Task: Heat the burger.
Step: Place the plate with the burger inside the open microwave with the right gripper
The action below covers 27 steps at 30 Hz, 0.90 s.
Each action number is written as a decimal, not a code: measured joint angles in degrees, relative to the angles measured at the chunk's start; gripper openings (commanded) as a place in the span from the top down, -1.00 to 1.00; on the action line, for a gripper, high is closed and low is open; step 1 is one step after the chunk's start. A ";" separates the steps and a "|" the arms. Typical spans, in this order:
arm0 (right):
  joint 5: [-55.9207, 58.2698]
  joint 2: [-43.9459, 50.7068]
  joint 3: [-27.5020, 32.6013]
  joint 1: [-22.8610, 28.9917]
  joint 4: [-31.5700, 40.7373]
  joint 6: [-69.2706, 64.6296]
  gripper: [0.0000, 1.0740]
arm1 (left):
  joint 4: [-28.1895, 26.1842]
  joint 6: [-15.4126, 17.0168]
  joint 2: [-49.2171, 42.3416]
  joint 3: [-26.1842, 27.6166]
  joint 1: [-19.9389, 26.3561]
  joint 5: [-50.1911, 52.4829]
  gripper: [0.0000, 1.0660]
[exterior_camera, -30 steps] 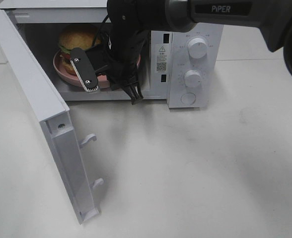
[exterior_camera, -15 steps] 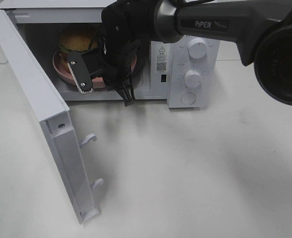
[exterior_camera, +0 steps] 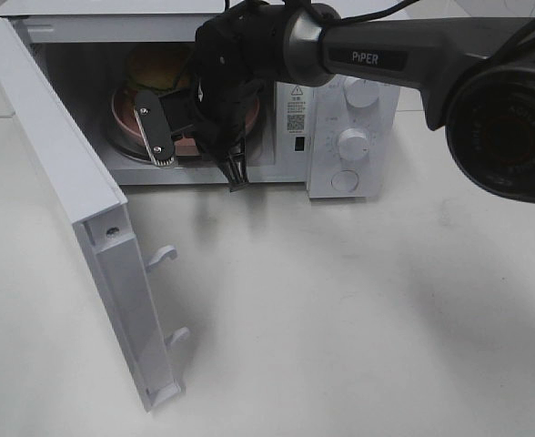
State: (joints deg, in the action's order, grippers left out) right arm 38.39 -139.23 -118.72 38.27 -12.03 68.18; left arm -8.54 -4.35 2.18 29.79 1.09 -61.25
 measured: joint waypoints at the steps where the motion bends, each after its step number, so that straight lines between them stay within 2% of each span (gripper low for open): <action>1: -0.17 -0.23 -0.06 -0.11 0.00 0.00 0.83 | 0.00 0.00 0.00 0.00 0.00 0.00 -0.83; 6: -0.92 -0.57 -0.06 -0.11 -0.40 0.00 0.68 | 0.00 0.00 0.00 0.00 0.00 0.00 -0.83; 8: -2.35 -0.57 -0.29 -0.11 -0.40 -0.06 0.48 | 0.00 0.00 0.00 0.00 0.00 0.00 -0.83; 9: -2.35 -0.57 -0.29 -0.11 -0.40 -0.06 0.48 | 0.00 0.00 0.00 0.00 0.00 0.00 -0.83; 10: -3.09 -0.57 -0.29 -0.11 -0.46 -0.06 0.33 | 0.00 0.00 0.00 0.00 0.00 0.00 -0.83; 11: -3.09 -0.57 -0.29 -0.11 -0.46 -0.06 0.33 | 0.00 0.00 0.00 0.00 0.00 0.00 -0.83; 12: -3.44 -0.57 -0.29 -0.11 -0.46 -0.06 0.19 | 0.00 0.00 0.00 0.00 0.00 0.00 -0.83; 14: -3.67 -0.57 -0.29 -0.06 -0.46 -0.06 0.12 | 0.00 0.00 0.00 0.00 0.00 0.00 -0.83; 16: -5.16 -0.23 -0.29 0.29 -0.57 -1.55 -0.02 | 0.00 0.00 0.00 0.00 0.00 0.00 -0.83; 22: -6.25 0.23 -0.06 0.74 -0.57 -3.61 -0.11 | 0.00 0.00 0.00 0.00 0.00 0.00 -0.83; 27: -8.02 2.52 2.98 1.09 -0.52 -4.41 -0.12 | 0.00 0.00 0.00 0.00 0.00 0.00 -0.83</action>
State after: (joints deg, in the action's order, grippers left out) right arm 30.37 -136.71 -115.74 39.36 -12.55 63.77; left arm -8.54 -4.35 2.18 29.79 1.09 -61.25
